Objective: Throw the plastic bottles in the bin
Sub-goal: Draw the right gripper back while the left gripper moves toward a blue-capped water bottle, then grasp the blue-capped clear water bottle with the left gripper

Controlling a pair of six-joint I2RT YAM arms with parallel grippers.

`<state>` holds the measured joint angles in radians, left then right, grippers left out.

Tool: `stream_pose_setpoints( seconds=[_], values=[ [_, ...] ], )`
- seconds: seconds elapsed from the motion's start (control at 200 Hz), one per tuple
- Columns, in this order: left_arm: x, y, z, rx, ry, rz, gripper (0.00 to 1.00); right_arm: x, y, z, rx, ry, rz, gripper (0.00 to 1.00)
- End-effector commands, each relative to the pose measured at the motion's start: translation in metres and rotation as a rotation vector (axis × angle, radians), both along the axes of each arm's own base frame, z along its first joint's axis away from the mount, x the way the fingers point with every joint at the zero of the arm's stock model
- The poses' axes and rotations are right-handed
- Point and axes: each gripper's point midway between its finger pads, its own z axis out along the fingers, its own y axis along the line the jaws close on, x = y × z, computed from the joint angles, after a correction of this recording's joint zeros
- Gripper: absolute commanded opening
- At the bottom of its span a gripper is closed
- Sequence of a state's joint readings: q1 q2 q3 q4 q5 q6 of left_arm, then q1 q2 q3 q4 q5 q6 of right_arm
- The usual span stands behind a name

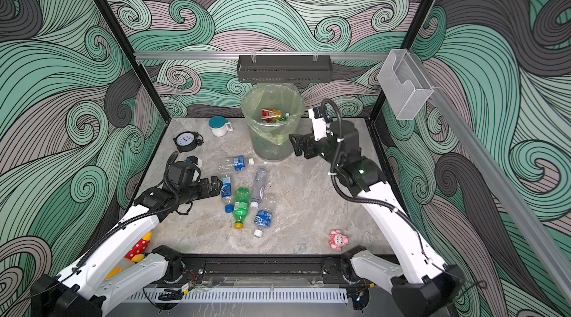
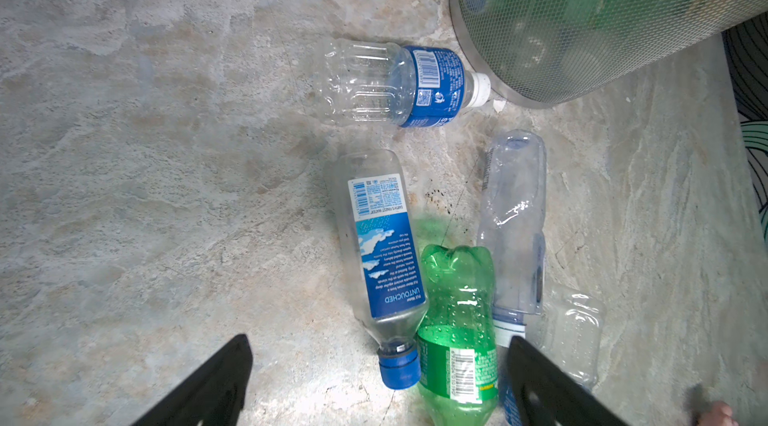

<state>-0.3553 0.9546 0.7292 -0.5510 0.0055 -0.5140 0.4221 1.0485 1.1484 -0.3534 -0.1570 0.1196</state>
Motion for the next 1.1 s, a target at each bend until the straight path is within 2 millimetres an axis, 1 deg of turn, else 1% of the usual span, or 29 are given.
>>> stream_pose_setpoints(
  seconds=[0.0,0.085,0.18,0.31,0.38,0.55,0.68,0.705,0.715,0.73,0.791,0.876,0.991,1.056,1.096],
  values=[
    [0.006,-0.007,-0.006,-0.034,0.008,-0.008,0.97,-0.013,-0.006,-0.052,-0.013,0.104,-0.008,0.92],
    [0.009,-0.008,-0.013,-0.029,0.032,-0.007,0.97,-0.027,-0.007,-0.082,-0.004,0.170,0.007,0.93],
    [0.014,-0.011,-0.019,-0.026,0.053,-0.010,0.96,-0.037,-0.010,-0.108,0.003,0.225,-0.002,0.92],
    [0.022,-0.014,-0.028,0.000,0.105,-0.018,0.96,-0.045,-0.010,-0.129,0.024,0.270,0.002,0.93],
    [0.027,-0.016,-0.037,0.021,0.140,-0.022,0.95,-0.047,-0.009,-0.137,0.024,0.295,0.007,0.92],
    [0.042,-0.020,-0.058,0.044,0.186,-0.006,0.93,-0.052,-0.008,-0.151,0.031,0.337,0.013,0.92],
    [0.052,-0.030,-0.068,0.023,0.191,-0.033,0.89,-0.055,-0.009,-0.157,0.035,0.352,0.010,0.92],
    [0.053,-0.033,-0.066,0.018,0.188,-0.039,0.88,-0.056,-0.009,-0.158,0.035,0.353,0.010,0.92],
    [0.053,-0.033,-0.073,0.025,0.209,-0.039,0.88,-0.056,-0.009,-0.159,0.035,0.354,0.010,0.92],
    [0.053,-0.033,-0.076,0.027,0.219,-0.041,0.87,-0.056,-0.009,-0.159,0.035,0.354,0.008,0.92],
    [0.055,-0.035,-0.084,0.040,0.241,-0.043,0.83,-0.056,-0.010,-0.161,0.034,0.357,0.007,0.92],
    [0.055,-0.035,-0.094,0.057,0.268,-0.031,0.82,-0.056,-0.010,-0.164,0.030,0.365,0.005,0.92],
    [0.056,-0.036,-0.104,0.061,0.284,-0.021,0.77,-0.055,-0.009,-0.166,0.028,0.374,0.004,0.92],
    [0.055,-0.035,-0.107,0.066,0.292,-0.013,0.73,-0.054,-0.008,-0.167,0.028,0.379,0.007,0.92],
    [0.054,-0.035,-0.110,0.072,0.299,-0.011,0.69,-0.054,-0.008,-0.168,0.030,0.382,0.006,0.92]
  ],
)
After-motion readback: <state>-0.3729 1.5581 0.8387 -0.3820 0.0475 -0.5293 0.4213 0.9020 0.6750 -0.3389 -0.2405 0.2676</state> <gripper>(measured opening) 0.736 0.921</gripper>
